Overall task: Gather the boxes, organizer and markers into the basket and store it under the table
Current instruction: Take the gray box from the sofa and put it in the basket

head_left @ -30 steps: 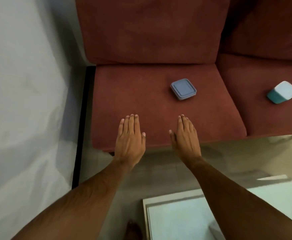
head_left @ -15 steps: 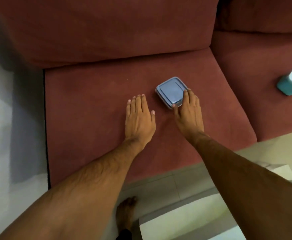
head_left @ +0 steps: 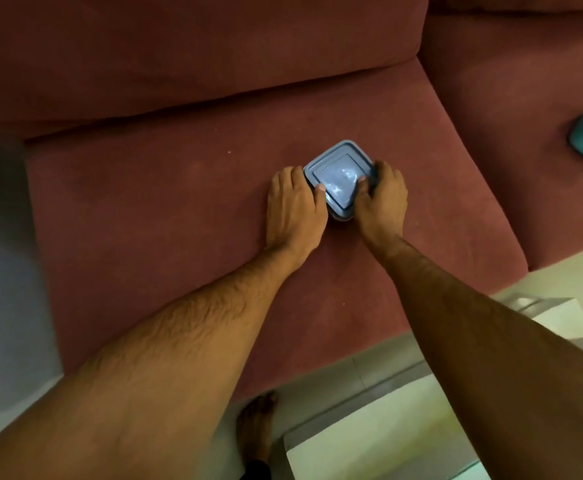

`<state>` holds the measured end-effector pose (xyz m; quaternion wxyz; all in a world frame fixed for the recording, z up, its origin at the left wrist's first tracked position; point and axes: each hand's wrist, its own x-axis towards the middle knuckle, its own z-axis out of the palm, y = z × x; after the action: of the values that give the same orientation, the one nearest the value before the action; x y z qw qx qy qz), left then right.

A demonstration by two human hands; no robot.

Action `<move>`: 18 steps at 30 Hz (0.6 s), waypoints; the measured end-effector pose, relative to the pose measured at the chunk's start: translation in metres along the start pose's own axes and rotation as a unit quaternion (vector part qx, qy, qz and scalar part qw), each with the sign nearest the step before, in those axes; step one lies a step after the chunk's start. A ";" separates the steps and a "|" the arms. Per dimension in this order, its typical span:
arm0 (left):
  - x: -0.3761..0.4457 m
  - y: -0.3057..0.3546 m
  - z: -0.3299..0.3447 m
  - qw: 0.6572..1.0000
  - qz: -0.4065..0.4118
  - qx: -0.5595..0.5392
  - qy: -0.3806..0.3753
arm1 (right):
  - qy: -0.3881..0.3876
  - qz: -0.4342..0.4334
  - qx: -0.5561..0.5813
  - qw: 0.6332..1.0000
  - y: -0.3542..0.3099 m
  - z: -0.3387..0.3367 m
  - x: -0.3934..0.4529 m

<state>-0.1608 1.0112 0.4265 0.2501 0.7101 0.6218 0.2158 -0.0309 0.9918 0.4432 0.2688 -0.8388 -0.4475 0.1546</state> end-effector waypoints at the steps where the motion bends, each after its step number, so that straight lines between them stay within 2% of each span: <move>1: -0.001 0.001 0.000 1.000 -0.008 -0.006 0.001 | 0.003 0.002 0.003 1.000 0.000 -0.001 -0.003; 11: -0.062 0.018 -0.015 0.999 -0.022 -0.032 0.013 | 0.018 -0.017 0.025 0.999 0.015 -0.033 -0.060; 18: -0.158 0.033 -0.033 0.997 -0.043 -0.030 0.049 | 0.016 -0.054 0.054 0.997 0.037 -0.076 -0.144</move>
<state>-0.1770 0.8537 0.4740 0.2495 0.6637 0.6562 0.2581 -0.0475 0.8314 0.4853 0.3291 -0.7997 -0.4790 0.1505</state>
